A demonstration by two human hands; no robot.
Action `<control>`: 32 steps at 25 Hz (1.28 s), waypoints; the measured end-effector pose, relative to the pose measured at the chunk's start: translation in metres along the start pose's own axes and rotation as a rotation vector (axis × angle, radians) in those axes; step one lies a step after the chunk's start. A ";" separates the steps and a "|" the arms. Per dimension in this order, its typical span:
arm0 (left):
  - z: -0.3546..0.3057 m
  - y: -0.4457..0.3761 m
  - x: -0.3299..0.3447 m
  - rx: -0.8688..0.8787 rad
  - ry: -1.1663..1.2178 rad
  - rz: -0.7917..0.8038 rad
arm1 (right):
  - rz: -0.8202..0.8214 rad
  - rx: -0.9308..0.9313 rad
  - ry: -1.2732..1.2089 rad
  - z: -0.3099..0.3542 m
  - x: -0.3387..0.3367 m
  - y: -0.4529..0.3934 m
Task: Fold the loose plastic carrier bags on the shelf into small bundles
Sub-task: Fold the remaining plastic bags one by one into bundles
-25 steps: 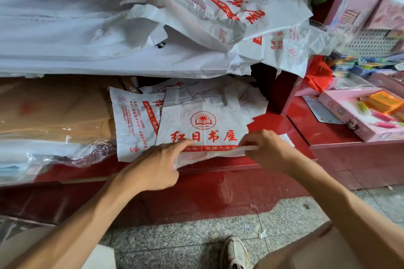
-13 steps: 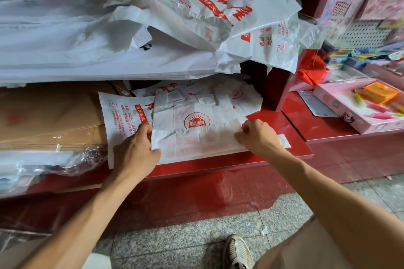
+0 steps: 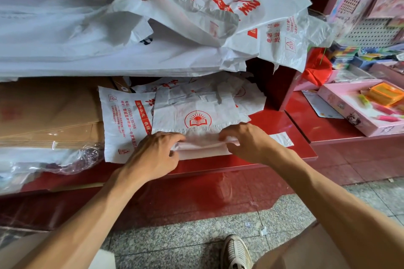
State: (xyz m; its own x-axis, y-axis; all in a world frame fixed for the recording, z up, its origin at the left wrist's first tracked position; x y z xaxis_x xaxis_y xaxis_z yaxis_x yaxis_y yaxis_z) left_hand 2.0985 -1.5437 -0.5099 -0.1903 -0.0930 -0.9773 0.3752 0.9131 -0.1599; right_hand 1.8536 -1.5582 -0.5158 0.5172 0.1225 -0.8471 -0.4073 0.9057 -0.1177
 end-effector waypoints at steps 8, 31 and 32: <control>0.029 -0.007 -0.017 -0.469 0.564 -0.151 | -0.144 0.200 -0.589 -0.008 -0.038 0.007; 0.033 -0.005 -0.001 -0.585 0.550 -0.076 | -0.280 0.725 -0.321 -0.018 -0.026 -0.001; 0.031 -0.007 -0.002 -0.566 0.574 -0.029 | -0.335 0.689 -0.196 -0.013 -0.028 -0.001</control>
State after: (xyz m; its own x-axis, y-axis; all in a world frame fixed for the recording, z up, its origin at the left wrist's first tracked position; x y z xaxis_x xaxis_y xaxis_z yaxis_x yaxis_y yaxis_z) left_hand 2.1246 -1.5621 -0.5113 -0.6869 -0.0417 -0.7256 -0.1245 0.9904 0.0609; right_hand 1.8299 -1.5675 -0.4986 0.6792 -0.1900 -0.7089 0.3186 0.9465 0.0515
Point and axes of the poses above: each hand's wrist, its own y-axis away from the middle knuckle, its own x-axis out of the palm, z = x × y, the point moved 2 cm from there along -y, towards the middle knuckle, and after that the axes turned 13 degrees about -y, right-handed, at the moved point
